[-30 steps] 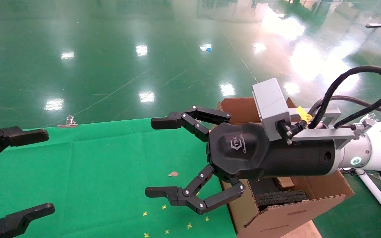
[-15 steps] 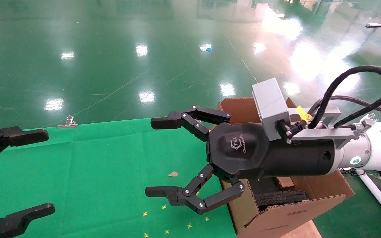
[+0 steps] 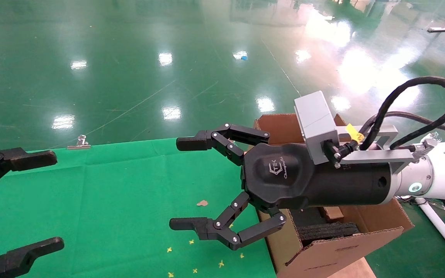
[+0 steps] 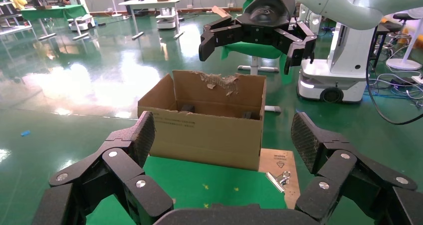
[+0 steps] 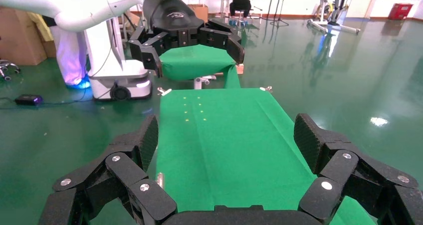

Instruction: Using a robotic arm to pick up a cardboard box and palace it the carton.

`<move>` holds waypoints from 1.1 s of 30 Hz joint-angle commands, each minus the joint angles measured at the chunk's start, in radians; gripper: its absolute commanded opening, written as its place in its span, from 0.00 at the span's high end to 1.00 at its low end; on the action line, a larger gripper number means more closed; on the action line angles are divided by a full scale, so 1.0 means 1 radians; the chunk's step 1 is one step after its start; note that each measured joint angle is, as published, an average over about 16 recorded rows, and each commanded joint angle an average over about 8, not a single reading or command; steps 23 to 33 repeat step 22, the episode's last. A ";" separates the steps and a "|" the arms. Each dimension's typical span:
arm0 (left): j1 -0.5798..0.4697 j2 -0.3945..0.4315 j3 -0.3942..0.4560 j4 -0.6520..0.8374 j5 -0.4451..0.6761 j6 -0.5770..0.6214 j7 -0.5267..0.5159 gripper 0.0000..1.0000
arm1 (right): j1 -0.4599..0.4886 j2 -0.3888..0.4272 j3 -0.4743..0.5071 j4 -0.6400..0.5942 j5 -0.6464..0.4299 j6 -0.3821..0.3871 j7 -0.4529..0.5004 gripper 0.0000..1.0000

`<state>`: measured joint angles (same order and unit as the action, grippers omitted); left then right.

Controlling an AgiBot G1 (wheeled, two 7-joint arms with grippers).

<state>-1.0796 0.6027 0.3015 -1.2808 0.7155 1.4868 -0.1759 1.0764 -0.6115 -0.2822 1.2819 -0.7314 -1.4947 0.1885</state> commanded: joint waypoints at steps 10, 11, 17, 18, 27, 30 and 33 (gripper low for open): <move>0.000 0.000 0.000 0.000 0.000 0.000 0.000 0.00 | 0.000 0.000 0.000 0.000 0.000 0.000 0.000 0.00; 0.000 0.000 0.000 0.000 0.000 0.000 0.000 0.00 | 0.000 0.000 0.000 0.000 0.000 0.000 0.000 0.00; 0.000 0.000 0.000 0.000 0.000 0.000 0.000 0.00 | 0.000 0.000 0.000 0.000 0.000 0.000 0.000 0.00; 0.000 0.000 0.000 0.000 0.000 0.000 0.000 0.00 | 0.000 0.000 0.000 0.000 0.000 0.000 0.000 0.00; 0.000 0.000 0.000 0.000 0.000 0.000 0.000 0.00 | 0.000 0.000 0.000 0.000 0.000 0.000 0.000 0.00; 0.000 0.000 0.000 0.000 0.000 0.000 0.000 0.00 | 0.000 0.000 0.000 0.000 0.000 0.000 0.000 0.00; 0.000 0.000 0.000 0.000 0.000 0.000 0.000 0.00 | 0.000 0.000 0.000 0.000 0.000 0.000 0.000 0.00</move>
